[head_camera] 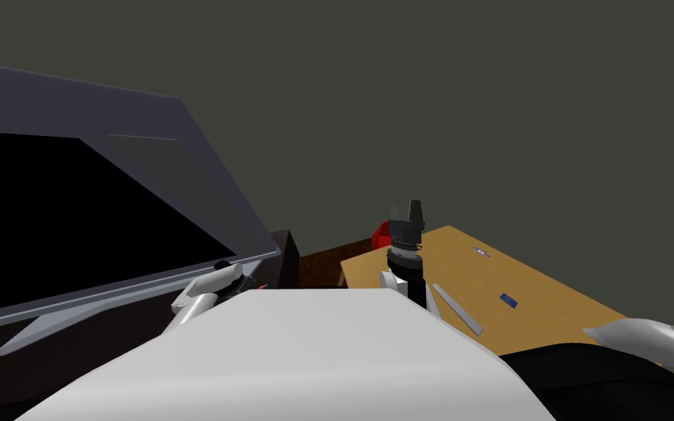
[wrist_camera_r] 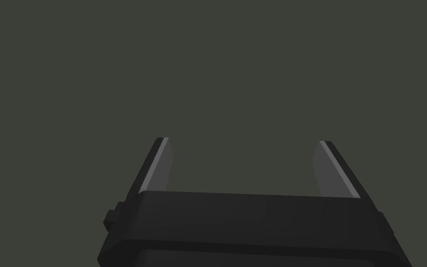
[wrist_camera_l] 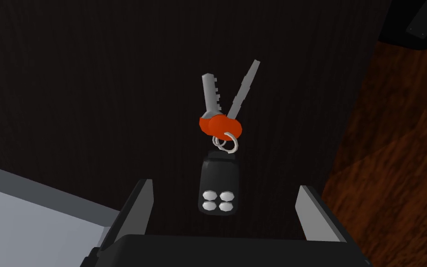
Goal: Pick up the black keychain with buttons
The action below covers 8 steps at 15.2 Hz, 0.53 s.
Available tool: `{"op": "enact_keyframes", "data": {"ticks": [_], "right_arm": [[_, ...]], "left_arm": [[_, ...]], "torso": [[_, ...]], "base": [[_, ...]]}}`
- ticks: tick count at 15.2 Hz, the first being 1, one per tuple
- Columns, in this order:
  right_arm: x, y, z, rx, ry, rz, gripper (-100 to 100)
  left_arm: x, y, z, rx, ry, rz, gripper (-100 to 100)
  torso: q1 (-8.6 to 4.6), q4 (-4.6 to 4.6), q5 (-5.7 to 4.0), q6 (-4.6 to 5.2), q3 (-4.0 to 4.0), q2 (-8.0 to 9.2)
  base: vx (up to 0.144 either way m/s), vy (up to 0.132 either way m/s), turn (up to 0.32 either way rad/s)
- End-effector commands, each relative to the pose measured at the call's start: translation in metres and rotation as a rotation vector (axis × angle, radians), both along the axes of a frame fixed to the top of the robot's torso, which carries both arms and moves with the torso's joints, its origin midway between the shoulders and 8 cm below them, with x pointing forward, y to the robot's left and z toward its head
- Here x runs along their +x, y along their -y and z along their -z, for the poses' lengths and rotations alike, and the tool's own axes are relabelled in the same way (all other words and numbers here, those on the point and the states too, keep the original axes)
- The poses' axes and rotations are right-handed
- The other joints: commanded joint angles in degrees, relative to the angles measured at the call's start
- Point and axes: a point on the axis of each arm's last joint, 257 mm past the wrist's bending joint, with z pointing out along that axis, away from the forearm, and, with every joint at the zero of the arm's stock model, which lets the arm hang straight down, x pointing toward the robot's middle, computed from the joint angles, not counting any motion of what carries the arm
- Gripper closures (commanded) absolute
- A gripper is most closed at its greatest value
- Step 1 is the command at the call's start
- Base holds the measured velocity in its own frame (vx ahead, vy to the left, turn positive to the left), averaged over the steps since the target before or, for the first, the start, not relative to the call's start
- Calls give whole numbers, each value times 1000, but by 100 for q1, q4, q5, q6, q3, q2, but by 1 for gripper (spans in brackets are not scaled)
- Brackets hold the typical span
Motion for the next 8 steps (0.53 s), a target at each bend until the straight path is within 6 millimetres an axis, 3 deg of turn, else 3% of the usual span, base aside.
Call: {"op": "enact_keyframes", "data": {"ticks": [1, 5, 6, 7, 8], "right_arm": [[0, 0, 0, 0, 0, 0, 0], [0, 0, 0, 0, 0, 0, 0], [0, 0, 0, 0, 0, 0, 0], [0, 0, 0, 0, 0, 0, 0], [0, 0, 0, 0, 0, 0, 0]], "left_arm": [[0, 4, 7, 1, 2, -1, -100], [-1, 13, 23, 0, 2, 0, -100], [-1, 10, 18, -1, -1, -1, -100], [0, 5, 10, 0, 2, -1, 100], [0, 4, 7, 1, 2, -1, 100]], "torso": [[0, 0, 0, 0, 0, 0], [21, 0, 5, 0, 0, 0], [21, 0, 5, 0, 0, 0], [17, 0, 4, 0, 0, 0], [9, 1, 2, -1, 1, 1]], "base": [[1, 27, -6], [2, 40, -11], [1, 19, -16], [-2, -5, 26], [-7, -17, 48]]}}
